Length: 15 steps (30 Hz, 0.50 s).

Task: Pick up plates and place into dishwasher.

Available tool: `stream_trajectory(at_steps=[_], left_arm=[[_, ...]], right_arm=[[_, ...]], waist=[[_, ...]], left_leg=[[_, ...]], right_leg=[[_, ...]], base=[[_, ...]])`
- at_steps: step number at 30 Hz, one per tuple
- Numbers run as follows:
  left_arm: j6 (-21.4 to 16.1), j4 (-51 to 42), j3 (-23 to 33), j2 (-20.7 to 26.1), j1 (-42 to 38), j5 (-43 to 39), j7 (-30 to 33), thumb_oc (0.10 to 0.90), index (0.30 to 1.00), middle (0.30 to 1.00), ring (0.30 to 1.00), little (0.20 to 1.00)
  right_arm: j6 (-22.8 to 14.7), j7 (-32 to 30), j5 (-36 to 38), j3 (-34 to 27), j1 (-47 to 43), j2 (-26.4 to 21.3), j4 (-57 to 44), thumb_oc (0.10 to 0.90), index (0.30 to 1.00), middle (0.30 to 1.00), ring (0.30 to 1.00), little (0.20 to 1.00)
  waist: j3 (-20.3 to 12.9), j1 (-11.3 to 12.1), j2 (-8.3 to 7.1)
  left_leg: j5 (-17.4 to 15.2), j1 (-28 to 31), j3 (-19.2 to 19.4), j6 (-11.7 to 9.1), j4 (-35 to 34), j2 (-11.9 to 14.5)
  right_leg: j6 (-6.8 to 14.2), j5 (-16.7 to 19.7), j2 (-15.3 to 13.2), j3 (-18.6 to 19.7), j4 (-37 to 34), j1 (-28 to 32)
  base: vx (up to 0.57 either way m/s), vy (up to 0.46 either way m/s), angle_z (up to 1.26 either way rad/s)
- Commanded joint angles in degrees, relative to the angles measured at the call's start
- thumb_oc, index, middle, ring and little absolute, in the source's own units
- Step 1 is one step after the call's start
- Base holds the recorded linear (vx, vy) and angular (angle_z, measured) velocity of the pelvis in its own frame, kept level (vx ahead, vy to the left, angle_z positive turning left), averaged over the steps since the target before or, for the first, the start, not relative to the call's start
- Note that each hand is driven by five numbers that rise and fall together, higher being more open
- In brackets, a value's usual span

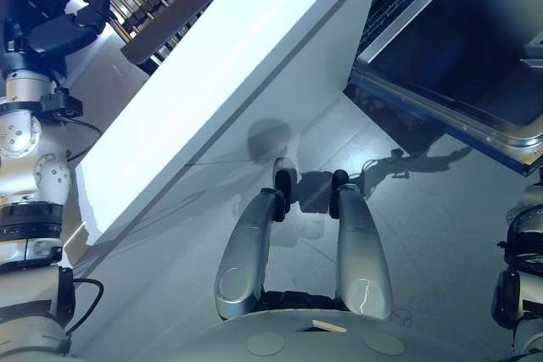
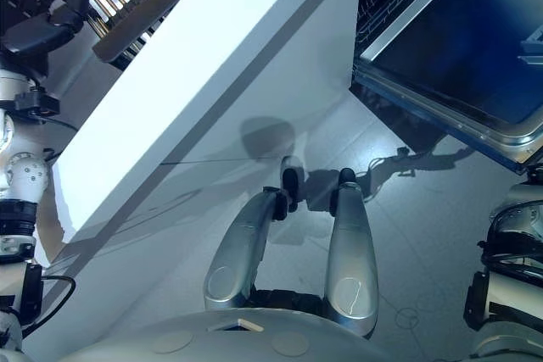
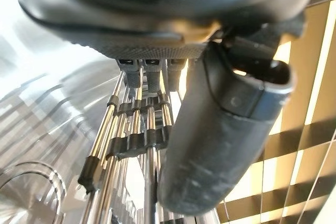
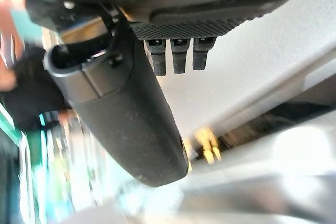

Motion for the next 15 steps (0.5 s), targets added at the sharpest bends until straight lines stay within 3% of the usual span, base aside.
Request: stream_trajectory(at_steps=[1,3,4,7,10,13,15], left_arm=[[-11.5,4.58,-1.8,-7.2,1.37,0.26,0.64,0.8,0.9,0.9,0.9,0.9],[-11.44,3.43,-1.6,-7.52,1.73,0.71,1.33,0.8,0.9,0.9,0.9,0.9],[-11.02,2.7,-0.86,-7.6,1.9,0.81,1.46,0.8,0.9,0.9,0.9,0.9],[-11.48,2.7,0.71,-7.33,2.91,0.21,0.51,0.8,0.9,0.9,0.9,0.9],[-11.38,3.23,1.25,-6.67,3.09,-0.5,-0.43,0.8,0.9,0.9,0.9,0.9],[-11.31,3.5,1.17,-6.12,3.04,-0.74,-0.98,0.8,0.9,0.9,0.9,0.9],[-11.17,3.34,0.58,-6.05,2.83,-0.61,-0.94,0.8,0.9,0.9,0.9,0.9]], right_arm=[[-6.16,0.86,-1.1,-4.41,-0.69,0.75,-0.03,0.8,0.9,0.9,0.9,0.9],[-0.6,10.35,2.78,-3.38,-0.38,1.82,-1.72,0.8,0.9,0.9,0.9,0.9],[3.87,20.1,5.18,-2.38,0.12,2.27,-1.84,0.8,0.9,0.9,0.9,0.9],[12.57,37.79,9.71,-1.06,2.08,2.8,-1.0,0.8,0.9,0.9,0.9,0.9],[16.64,46.68,12.92,-0.7,3.11,2.89,0.01,0.8,0.9,0.9,0.9,0.9],[22.94,59.59,16.96,1.16,3.73,3.64,-0.53,0.8,0.9,0.9,0.9,0.9],[24.39,64.29,17.26,3.36,3.55,4.19,-1.72,0.8,0.9,0.9,0.9,0.9]], waist=[[1.21,-1.51,-5.42],[1.33,-1.46,-5.44],[1.5,-1.4,-5.5],[1.71,-1.42,-5.74],[1.73,-1.38,-5.91],[1.6,-1.16,-6.05],[1.5,-0.85,-6.11]], left_leg=[[-4.74,-1.33,2.93,3.42,0.75,-3.7],[-4.43,-0.78,2.86,3.34,-0.13,-3.78],[-4.2,-0.37,2.87,3.18,-0.73,-3.76],[-3.57,0.0,2.99,2.71,-1.85,-3.5],[-3.35,0.16,3.0,2.56,-2.24,-3.36],[-3.12,0.25,3.06,2.43,-2.56,-3.19],[-3.08,0.46,3.02,2.37,-2.66,-3.21]], right_leg=[[-0.9,-4.15,2.33,-6.64,3.17,-0.49],[-0.81,-3.92,2.59,-6.25,2.56,-0.25],[-0.81,-3.88,2.63,-6.07,2.05,0.11],[-0.75,-3.53,2.54,-5.92,0.9,0.56],[-0.58,-3.33,2.33,-6.05,0.38,0.82],[-0.47,-3.11,1.81,-6.47,-0.09,1.04],[-0.36,-2.9,1.42,-6.8,-0.44,1.36]], base=[[-0.04,0.057,-0.09],[-0.02,0.06,-0.11],[-0.01,0.05,-0.11],[-0.02,0.021,-0.03],[-0.02,-0.011,-0.04],[-0.02,-0.011,-0.02],[0.0,0.0,0.0]])
